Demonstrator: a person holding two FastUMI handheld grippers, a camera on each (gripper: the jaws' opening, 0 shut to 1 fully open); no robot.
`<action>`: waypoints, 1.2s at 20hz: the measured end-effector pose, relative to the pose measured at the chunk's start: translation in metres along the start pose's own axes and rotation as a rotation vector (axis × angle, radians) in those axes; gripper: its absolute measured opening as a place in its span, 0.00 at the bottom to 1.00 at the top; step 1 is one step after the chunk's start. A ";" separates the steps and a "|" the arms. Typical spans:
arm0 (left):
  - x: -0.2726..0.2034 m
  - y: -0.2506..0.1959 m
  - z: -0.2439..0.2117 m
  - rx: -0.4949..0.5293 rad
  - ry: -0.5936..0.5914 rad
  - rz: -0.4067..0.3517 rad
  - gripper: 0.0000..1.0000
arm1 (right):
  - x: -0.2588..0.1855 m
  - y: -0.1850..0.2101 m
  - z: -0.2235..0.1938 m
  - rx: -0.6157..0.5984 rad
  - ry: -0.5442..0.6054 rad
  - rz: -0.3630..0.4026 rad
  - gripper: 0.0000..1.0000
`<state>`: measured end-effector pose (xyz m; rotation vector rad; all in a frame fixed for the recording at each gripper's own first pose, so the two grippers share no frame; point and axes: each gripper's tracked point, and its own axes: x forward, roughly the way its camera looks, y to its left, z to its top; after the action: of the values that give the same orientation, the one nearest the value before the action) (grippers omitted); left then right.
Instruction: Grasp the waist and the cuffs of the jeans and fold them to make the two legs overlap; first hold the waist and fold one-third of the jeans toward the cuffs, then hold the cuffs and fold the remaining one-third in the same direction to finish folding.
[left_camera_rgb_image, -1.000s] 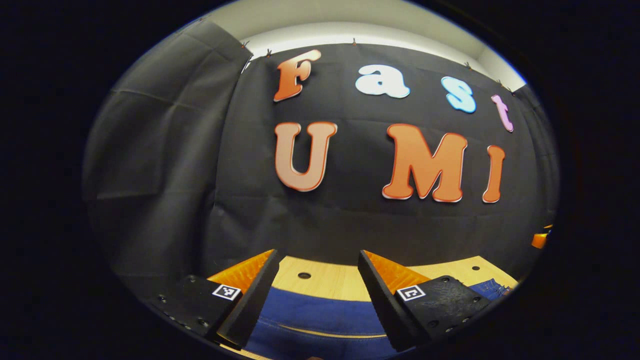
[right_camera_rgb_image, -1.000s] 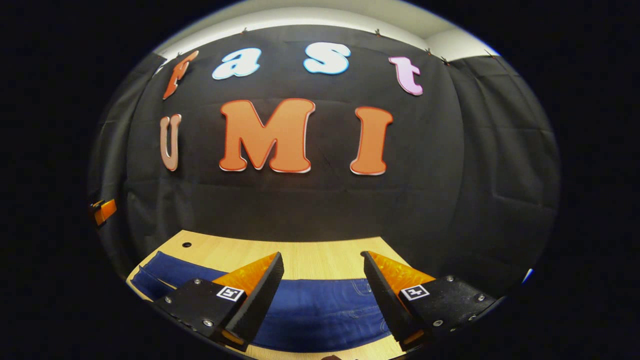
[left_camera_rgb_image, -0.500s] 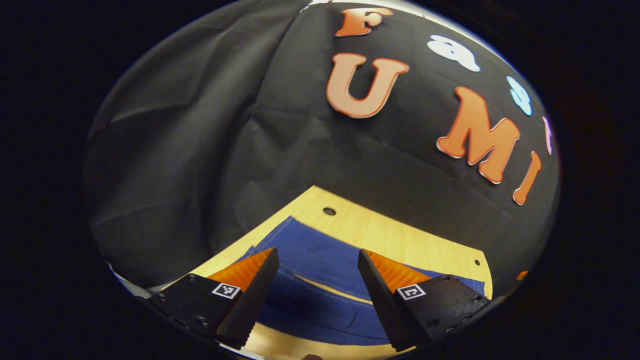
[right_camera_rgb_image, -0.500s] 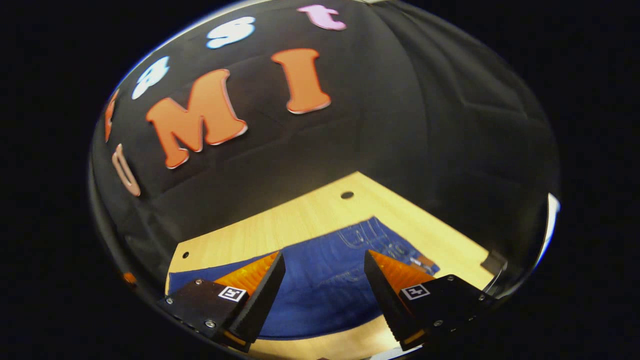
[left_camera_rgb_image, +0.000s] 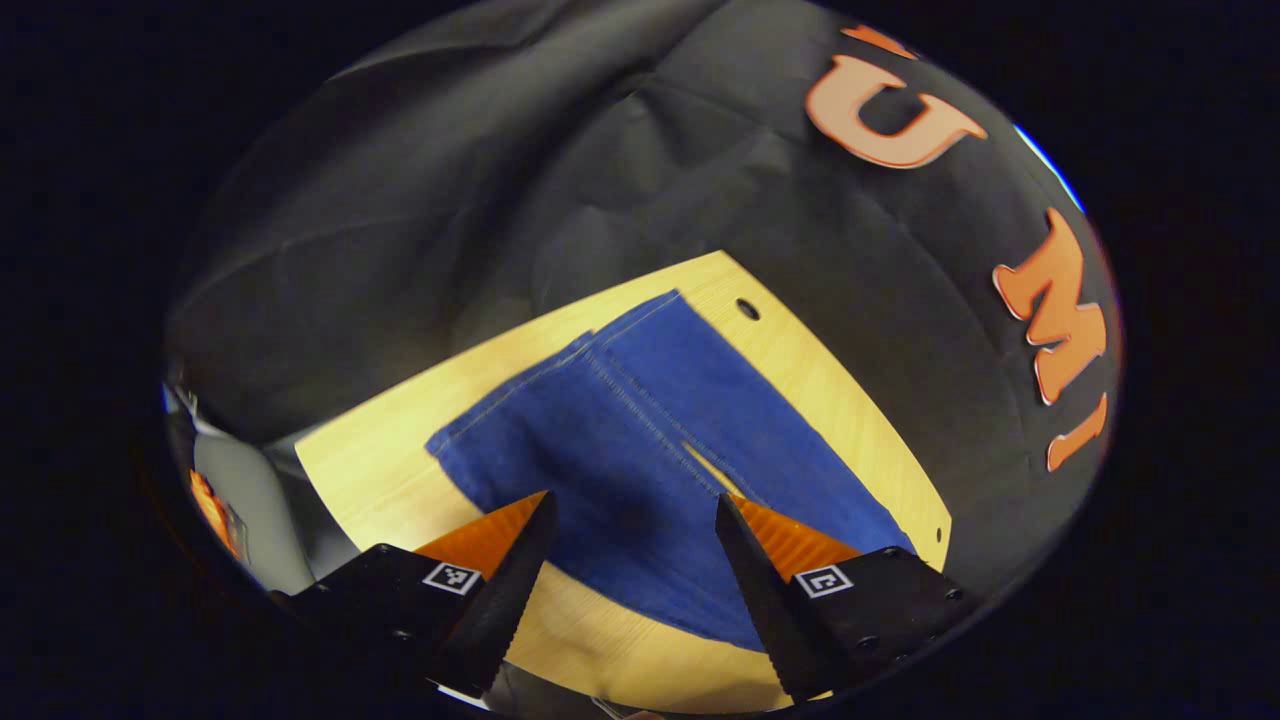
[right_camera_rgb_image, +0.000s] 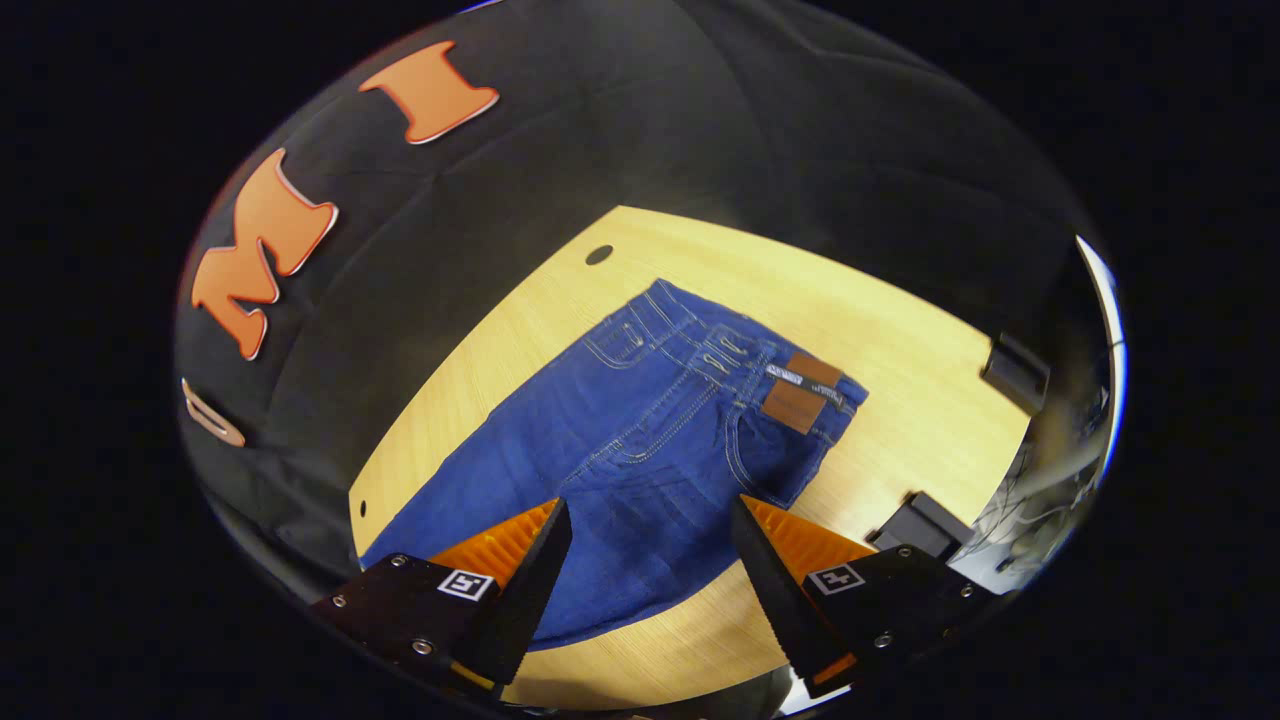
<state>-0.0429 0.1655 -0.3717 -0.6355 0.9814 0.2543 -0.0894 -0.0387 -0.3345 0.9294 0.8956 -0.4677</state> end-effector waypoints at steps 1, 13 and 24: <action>0.006 0.009 -0.005 -0.034 0.026 0.011 0.98 | 0.006 -0.005 -0.005 0.024 0.021 -0.004 0.98; 0.036 0.049 -0.012 -0.402 0.102 -0.042 0.96 | 0.030 -0.059 -0.015 0.205 0.132 -0.054 0.98; 0.075 0.035 0.011 -0.367 0.118 -0.092 0.70 | 0.055 -0.075 -0.006 0.291 0.165 -0.066 0.98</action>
<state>-0.0108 0.1936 -0.4437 -1.0379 1.0241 0.3219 -0.1122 -0.0729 -0.4180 1.2197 1.0270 -0.5947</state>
